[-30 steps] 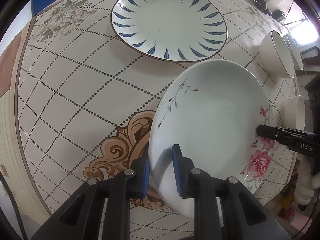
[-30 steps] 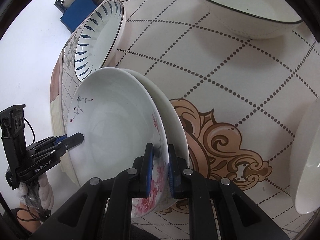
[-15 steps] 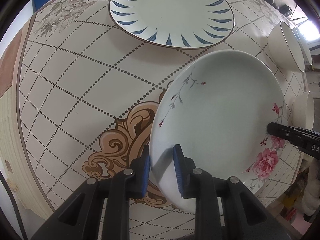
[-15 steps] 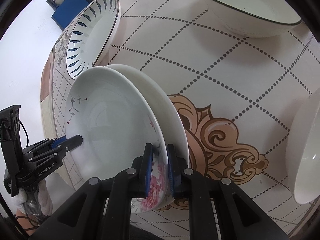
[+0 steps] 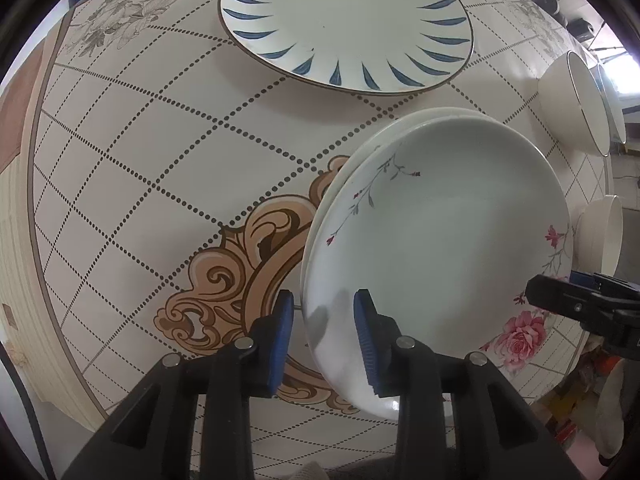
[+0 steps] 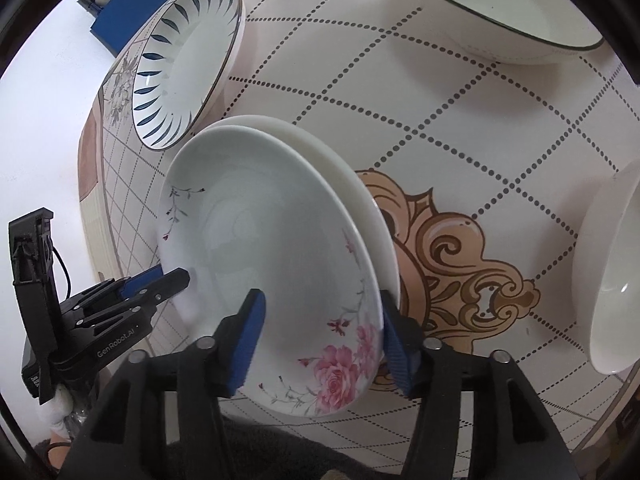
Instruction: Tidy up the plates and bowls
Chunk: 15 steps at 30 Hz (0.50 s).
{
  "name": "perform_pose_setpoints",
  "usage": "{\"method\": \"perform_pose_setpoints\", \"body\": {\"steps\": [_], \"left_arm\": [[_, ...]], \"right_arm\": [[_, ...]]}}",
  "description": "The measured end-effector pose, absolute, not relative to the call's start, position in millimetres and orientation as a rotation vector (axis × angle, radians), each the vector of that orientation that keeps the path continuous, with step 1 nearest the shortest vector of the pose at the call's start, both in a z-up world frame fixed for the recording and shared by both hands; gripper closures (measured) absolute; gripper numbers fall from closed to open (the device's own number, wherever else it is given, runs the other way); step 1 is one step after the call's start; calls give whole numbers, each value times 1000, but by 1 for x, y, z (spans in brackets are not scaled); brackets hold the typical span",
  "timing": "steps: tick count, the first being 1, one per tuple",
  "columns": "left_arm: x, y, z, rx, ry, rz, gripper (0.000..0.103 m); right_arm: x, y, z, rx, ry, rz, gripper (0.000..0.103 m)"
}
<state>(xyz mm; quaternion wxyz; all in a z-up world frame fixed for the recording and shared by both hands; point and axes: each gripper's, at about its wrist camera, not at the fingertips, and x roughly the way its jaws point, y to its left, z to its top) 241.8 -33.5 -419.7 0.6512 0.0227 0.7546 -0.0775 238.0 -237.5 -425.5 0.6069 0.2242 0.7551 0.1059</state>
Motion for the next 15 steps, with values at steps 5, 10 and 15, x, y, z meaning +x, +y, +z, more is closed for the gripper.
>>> {"method": "perform_pose_setpoints", "body": {"steps": [5,10,15], "left_arm": [[242,-26,-416,58,1697,-165,73],[241,-22,-415,63,1689,-158,73],[243,-26,-408,76,1672,-155,73]], "right_arm": [[238,-228,-423,486,1768,245,33],[237,-229,-417,461,1793,211,33],[240,-234,-413,451,1809,189,33]]}}
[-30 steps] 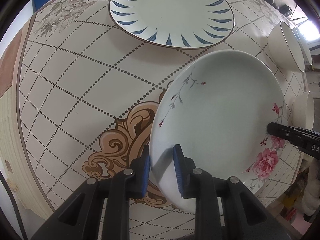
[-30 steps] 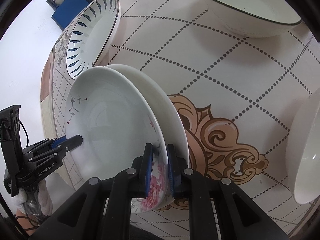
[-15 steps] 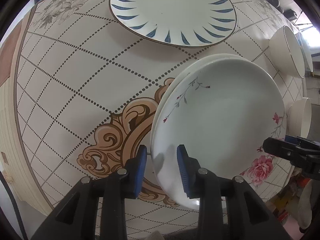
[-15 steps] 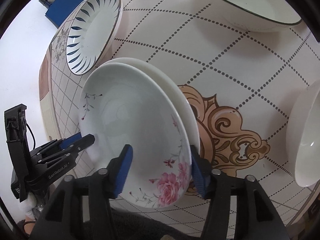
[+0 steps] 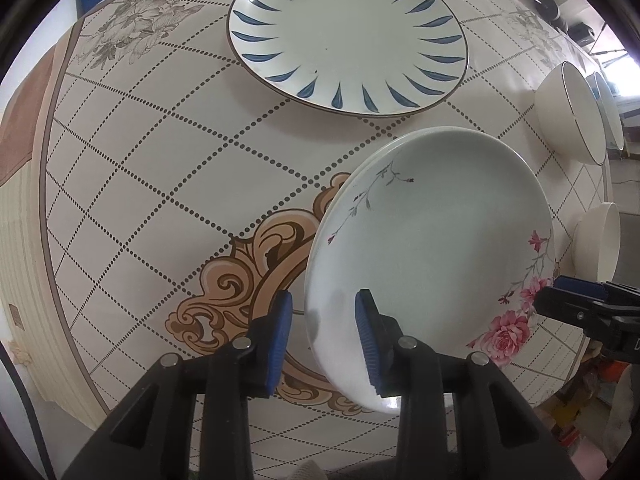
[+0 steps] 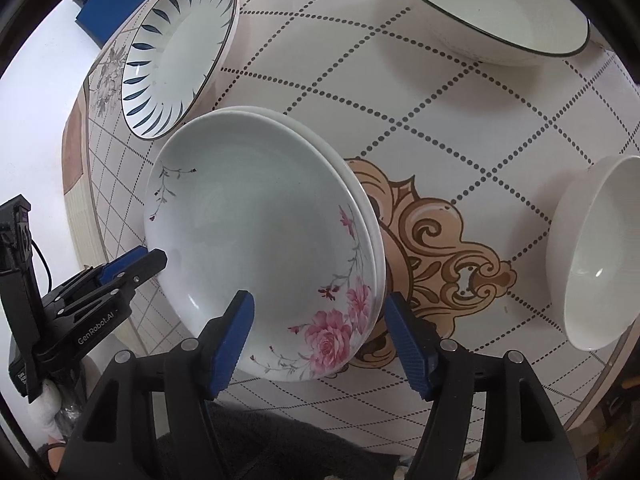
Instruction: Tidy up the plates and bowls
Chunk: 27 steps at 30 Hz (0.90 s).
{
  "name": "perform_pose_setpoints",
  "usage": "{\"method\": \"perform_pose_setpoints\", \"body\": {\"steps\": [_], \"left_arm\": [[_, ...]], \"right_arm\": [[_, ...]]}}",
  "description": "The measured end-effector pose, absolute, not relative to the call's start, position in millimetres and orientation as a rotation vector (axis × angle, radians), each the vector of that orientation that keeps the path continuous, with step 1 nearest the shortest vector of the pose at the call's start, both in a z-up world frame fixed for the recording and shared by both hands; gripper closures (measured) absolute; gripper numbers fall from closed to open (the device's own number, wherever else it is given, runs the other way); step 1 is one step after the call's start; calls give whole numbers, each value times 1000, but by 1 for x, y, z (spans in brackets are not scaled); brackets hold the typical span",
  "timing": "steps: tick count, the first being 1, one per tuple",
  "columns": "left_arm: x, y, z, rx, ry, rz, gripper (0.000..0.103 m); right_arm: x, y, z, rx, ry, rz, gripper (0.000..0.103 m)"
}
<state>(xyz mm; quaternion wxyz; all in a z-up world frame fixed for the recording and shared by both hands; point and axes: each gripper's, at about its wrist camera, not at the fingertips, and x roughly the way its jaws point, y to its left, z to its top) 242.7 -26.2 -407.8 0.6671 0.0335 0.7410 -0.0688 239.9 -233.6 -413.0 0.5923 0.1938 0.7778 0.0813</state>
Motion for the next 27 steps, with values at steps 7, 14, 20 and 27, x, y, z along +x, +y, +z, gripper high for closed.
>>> {"method": "perform_pose_setpoints", "body": {"steps": [7,14,20,27], "left_arm": [[257,-19,-376,35,1576,-123,26],[298,-14,-339,32,1470,-92,26],[342,1,-344,11,1449,-45,26],[392,22,-369,-42,1492,-39,26]], "right_arm": [[246,-236,-395,404,1749,157,12],[286,-232,-364,378,1590,166,7],[336,-222,-344,334,1483,175,7],[396,-209,-364,372,1515,179,7]]}}
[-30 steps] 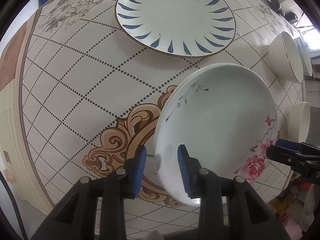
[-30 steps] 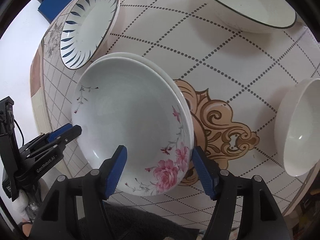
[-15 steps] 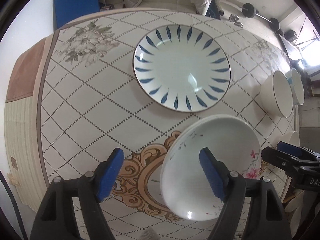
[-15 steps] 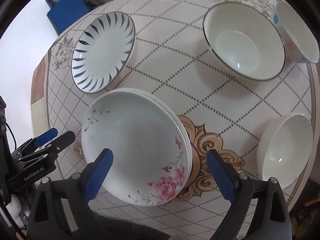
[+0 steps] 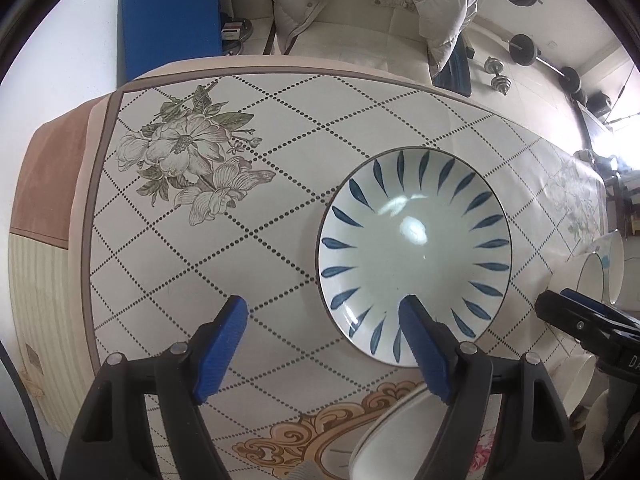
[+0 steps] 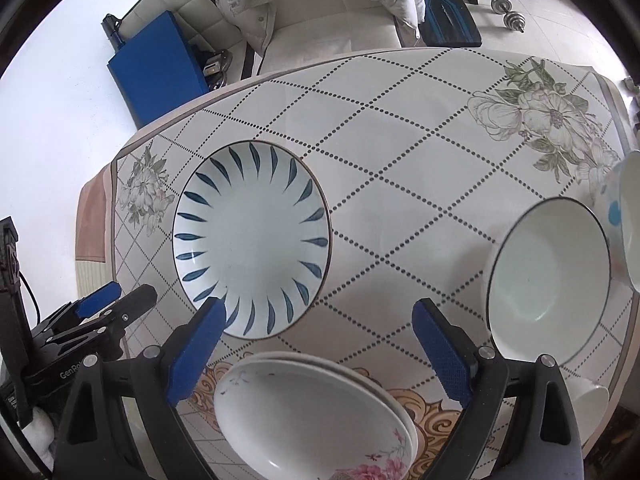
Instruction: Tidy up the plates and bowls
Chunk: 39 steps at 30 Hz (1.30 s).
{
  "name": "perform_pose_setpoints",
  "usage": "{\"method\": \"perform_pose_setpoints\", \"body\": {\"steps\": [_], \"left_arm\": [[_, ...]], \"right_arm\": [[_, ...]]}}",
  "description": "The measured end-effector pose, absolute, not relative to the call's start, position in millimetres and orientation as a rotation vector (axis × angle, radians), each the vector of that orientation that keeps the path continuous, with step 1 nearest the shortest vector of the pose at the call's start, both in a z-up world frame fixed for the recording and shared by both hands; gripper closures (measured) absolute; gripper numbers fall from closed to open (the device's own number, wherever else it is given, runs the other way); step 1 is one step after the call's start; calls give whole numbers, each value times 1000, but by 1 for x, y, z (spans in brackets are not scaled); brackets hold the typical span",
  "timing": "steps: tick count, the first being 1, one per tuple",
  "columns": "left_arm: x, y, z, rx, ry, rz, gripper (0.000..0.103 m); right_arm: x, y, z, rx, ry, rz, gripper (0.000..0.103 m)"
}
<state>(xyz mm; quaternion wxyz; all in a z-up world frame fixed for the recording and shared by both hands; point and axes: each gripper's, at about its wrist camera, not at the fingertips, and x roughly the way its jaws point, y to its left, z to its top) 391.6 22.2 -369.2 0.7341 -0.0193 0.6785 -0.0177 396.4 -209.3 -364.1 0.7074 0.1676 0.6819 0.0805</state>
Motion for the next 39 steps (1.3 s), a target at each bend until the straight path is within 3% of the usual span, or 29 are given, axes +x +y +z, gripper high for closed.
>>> {"method": "perform_pose_setpoints", "body": {"steps": [5,8,10,12,15,18,20,24,26,27,39], "left_arm": [[420,37,-392,-99,1540,-46,29],[431,39,-408,-143,1591,-84,37],[434,37,-415,-161,1619,-120,56],[436,34,-421,-178,1644,-148,63],[441,28,-424,-166,1648,-175,65],[442,23,-430,-183,1669,-198,76],[442,21,-432,-173,1670,-204,77],[443,15,-437,-152,1652,-197,80],[442,13,-437,-153,1638,-194,81],[441,14,-436,-152,1631,-194,81],[425,24,-418,-124,1574,-177,85]], "right_arm": [[421,-206,-391,394,1579,176,7],[431,-204,-406,426,1597,184,8],[437,-203,-417,466,1618,200,13],[440,-201,-426,502,1636,221,18],[445,-197,-438,532,1656,246,26],[447,-197,-449,605,1674,280,39],[448,-198,-452,621,1677,290,50],[448,-195,-453,566,1681,287,61],[446,-196,-451,513,1678,267,81],[444,-197,-452,492,1675,255,86],[436,-206,-445,494,1618,277,89]]}}
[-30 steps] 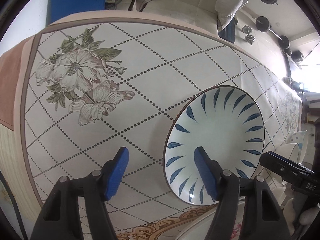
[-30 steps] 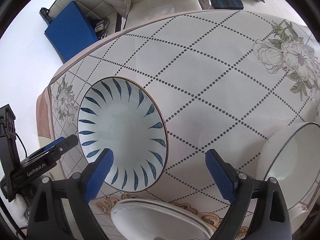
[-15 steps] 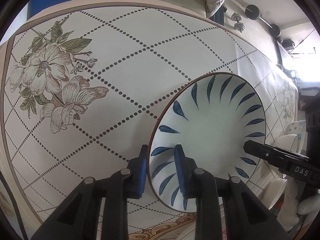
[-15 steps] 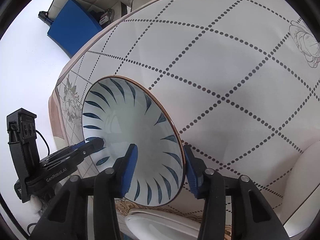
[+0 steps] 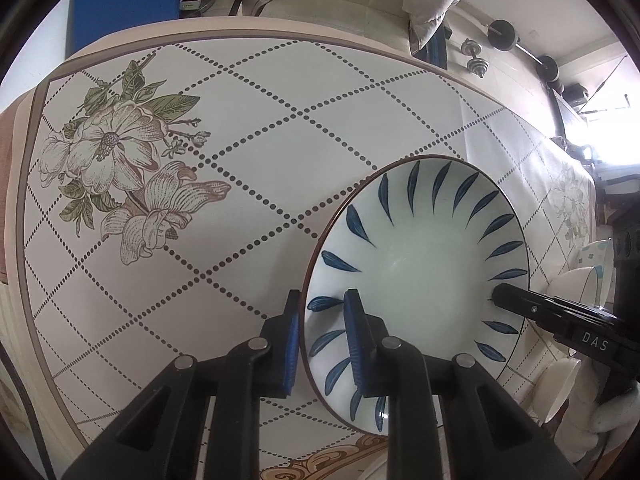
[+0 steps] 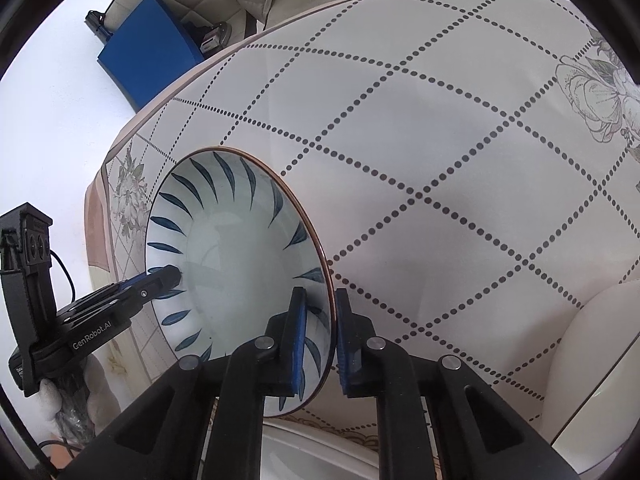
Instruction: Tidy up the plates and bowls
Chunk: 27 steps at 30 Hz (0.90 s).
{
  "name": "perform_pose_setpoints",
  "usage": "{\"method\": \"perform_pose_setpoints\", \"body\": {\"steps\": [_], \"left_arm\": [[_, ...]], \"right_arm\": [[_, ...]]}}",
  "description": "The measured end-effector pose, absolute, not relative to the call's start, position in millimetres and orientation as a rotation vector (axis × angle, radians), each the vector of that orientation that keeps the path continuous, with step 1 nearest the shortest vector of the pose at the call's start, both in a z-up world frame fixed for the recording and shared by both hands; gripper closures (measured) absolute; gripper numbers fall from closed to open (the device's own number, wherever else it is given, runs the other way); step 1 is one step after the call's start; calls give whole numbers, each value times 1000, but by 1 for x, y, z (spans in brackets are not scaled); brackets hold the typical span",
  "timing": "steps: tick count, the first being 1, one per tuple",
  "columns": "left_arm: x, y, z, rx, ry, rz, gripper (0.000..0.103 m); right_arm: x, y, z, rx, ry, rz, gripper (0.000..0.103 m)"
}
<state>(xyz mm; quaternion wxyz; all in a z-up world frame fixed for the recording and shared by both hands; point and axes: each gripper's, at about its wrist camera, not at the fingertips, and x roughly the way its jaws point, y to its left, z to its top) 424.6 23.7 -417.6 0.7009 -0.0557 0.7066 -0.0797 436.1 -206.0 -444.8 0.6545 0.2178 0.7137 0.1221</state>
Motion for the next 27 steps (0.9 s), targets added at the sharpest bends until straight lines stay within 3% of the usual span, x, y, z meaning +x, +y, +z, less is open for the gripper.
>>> {"method": "perform_pose_setpoints", "body": {"steps": [18,27], "left_arm": [[369,22,-329,-81,1457,-244,85],[319,-7,-324,-30,1476,-280,85]], "right_arm": [[401,-230,-370,500,1500,333,89],[329,-239,-348,489,1486,342,89]]}}
